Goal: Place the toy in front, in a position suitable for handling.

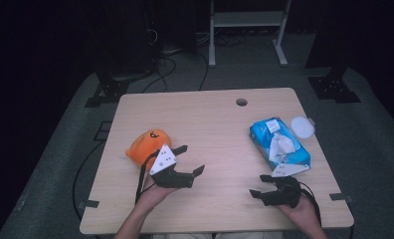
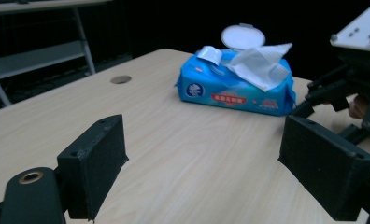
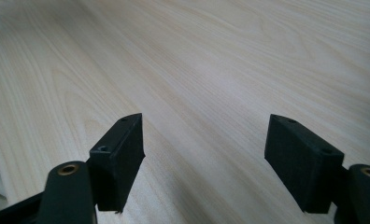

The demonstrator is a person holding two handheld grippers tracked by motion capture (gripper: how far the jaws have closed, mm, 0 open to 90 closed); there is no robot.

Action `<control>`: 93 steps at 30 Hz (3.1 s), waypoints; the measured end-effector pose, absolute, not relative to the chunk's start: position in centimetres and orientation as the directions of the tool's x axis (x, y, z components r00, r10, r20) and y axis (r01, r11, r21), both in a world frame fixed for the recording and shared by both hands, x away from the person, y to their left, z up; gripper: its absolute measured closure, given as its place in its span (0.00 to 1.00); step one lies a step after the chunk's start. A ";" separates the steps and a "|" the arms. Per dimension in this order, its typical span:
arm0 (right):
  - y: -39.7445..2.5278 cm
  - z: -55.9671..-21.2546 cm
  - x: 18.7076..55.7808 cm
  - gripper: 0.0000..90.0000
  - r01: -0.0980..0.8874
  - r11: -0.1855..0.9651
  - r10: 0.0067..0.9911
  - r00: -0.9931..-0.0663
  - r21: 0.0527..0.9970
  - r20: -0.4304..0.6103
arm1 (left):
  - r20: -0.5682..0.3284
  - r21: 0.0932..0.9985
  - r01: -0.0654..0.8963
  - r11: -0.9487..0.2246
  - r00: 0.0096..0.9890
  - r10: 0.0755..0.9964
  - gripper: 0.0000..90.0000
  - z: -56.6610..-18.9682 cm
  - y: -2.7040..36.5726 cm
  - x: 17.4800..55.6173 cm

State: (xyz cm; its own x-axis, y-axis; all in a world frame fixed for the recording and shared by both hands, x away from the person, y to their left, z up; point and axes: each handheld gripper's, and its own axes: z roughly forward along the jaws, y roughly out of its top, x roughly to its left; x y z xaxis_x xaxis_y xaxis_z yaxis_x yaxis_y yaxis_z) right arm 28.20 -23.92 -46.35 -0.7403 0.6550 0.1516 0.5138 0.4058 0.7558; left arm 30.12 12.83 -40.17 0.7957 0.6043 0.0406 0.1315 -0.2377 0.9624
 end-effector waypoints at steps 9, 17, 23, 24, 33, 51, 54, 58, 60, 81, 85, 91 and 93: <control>-23.8 -46.5 28.3 0.30 0.519 0.408 0.655 -0.739 0.751 0.155 | 0.033 0.975 0.118 -0.186 0.755 0.654 0.16 -38.8 15.1 30.6; -23.9 -46.5 28.3 0.30 0.517 0.406 0.656 -0.739 0.753 0.154 | 0.022 0.980 0.120 -0.157 0.724 0.690 0.16 -38.3 16.9 31.0; -23.9 -46.4 28.3 0.30 0.517 0.405 0.656 -0.739 0.754 0.154 | 0.016 0.984 0.117 -0.135 0.695 0.718 0.16 -38.1 18.1 31.3; -23.9 -46.4 28.3 0.30 0.518 0.406 0.656 -0.739 0.753 0.154 | 0.015 0.984 0.116 -0.132 0.690 0.724 0.16 -38.0 18.4 31.4; -23.9 -46.4 28.2 0.30 0.515 0.406 0.654 -0.741 0.755 0.154 | 0.015 0.988 0.110 -0.110 0.635 0.773 0.16 -37.8 20.6 31.8; -23.8 -46.5 28.2 0.30 0.514 0.410 0.652 -0.743 0.754 0.151 | 0.029 0.985 0.126 -0.115 0.541 0.840 0.16 -38.6 23.7 32.6; -23.8 -46.4 28.2 0.30 0.512 0.411 0.651 -0.744 0.754 0.151 | 0.024 0.985 0.133 -0.111 0.532 0.847 0.16 -38.8 24.1 32.7; -23.8 -46.5 28.2 0.30 0.512 0.411 0.651 -0.744 0.754 0.150 | 0.035 0.981 0.146 -0.126 0.508 0.861 0.16 -39.3 24.6 33.0; -23.8 -46.5 28.2 0.30 0.514 0.410 0.652 -0.743 0.753 0.153 | 0.035 0.980 0.154 -0.129 0.500 0.865 0.16 -39.7 24.9 33.2; -23.6 -46.5 28.1 0.30 0.513 0.412 0.646 -0.747 0.753 0.155 | 0.055 0.947 0.246 -0.208 0.513 0.857 0.33 -42.7 24.4 34.8; -23.6 -46.5 28.1 0.30 0.513 0.413 0.647 -0.747 0.753 0.155 | 0.039 0.946 0.262 -0.192 0.495 0.868 0.37 -42.8 24.6 35.0; -23.8 -46.3 28.0 0.30 0.513 0.399 0.653 -0.741 0.760 0.157 | 0.033 0.931 0.301 -0.207 0.495 0.868 0.41 -43.9 24.7 35.4; -23.8 -46.2 28.0 0.30 0.512 0.398 0.654 -0.740 0.762 0.156 | 0.037 0.926 0.311 -0.214 0.490 0.871 0.43 -44.4 24.6 35.6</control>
